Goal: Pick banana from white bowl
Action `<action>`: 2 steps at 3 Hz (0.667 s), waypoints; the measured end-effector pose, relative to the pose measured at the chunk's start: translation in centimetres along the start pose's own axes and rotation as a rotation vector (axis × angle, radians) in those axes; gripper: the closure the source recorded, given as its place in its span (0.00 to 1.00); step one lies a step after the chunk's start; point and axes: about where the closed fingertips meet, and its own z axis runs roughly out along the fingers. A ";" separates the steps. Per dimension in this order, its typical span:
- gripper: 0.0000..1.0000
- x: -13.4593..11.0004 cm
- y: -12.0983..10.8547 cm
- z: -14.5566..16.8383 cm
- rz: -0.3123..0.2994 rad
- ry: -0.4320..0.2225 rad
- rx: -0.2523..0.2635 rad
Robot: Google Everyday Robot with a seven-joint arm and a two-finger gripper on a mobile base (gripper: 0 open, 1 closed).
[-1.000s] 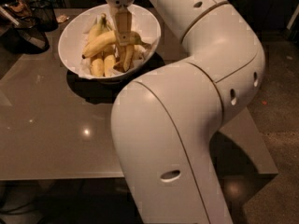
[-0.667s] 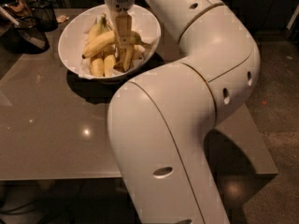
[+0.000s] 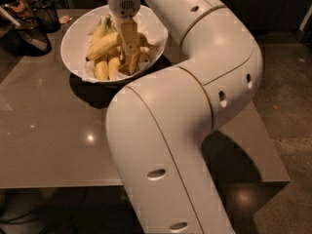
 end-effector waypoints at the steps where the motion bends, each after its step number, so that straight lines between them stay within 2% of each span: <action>1: 0.27 -0.1 0.0 1.0 -0.002 0.001 -0.020; 2: 0.46 -0.1 0.3 1.4 -0.012 0.004 -0.037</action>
Offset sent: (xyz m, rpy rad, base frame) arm -0.0415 -0.0285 -0.0117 -0.1262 0.2098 0.0195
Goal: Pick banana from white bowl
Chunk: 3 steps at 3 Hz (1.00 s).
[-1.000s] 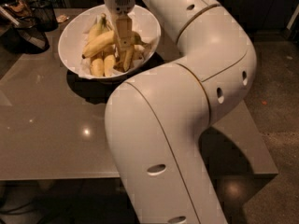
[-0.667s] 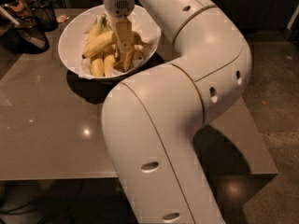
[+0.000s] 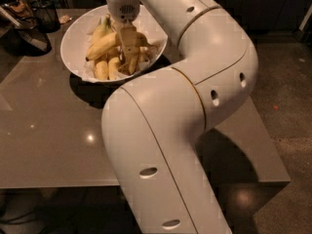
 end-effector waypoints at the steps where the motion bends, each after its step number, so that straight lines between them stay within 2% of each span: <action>1: 0.69 0.4 0.4 -0.1 0.009 -0.007 -0.008; 2: 0.92 0.4 0.4 -0.1 0.009 -0.007 -0.008; 3: 1.00 0.4 0.4 -0.1 0.009 -0.007 -0.008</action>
Offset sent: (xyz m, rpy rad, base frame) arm -0.0024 -0.0044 0.0004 0.0047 0.0084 -0.0060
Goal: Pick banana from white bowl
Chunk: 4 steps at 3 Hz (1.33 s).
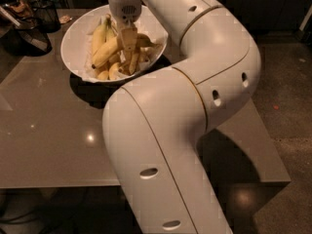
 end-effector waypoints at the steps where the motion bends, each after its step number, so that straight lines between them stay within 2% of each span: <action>1: 1.00 0.3 0.0 -2.5 0.028 -0.008 0.083; 2: 1.00 0.8 3.8 -6.3 0.062 -0.044 0.164; 3: 1.00 0.7 3.7 -6.2 0.062 -0.044 0.163; 4: 1.00 0.0 5.4 -7.9 0.055 -0.049 0.175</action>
Offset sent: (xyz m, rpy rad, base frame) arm -0.0972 -0.0395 0.0769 0.1594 -0.2068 -0.1069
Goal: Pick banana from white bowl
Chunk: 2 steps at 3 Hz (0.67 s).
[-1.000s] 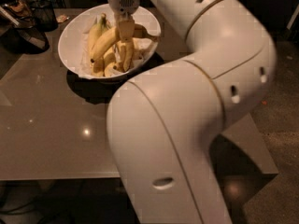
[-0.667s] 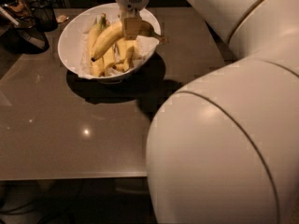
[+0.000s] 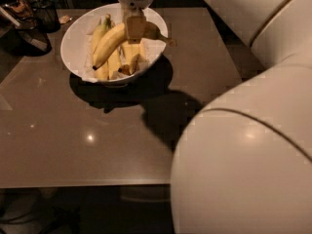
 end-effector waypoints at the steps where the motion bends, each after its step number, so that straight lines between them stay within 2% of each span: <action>1: 1.00 -1.0 2.8 -2.2 0.003 -0.012 0.010; 2: 1.00 -1.7 5.6 -4.0 0.022 -0.025 0.015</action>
Offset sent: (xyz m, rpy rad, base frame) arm -0.1116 -0.0050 0.0277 0.0500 0.0072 -0.0340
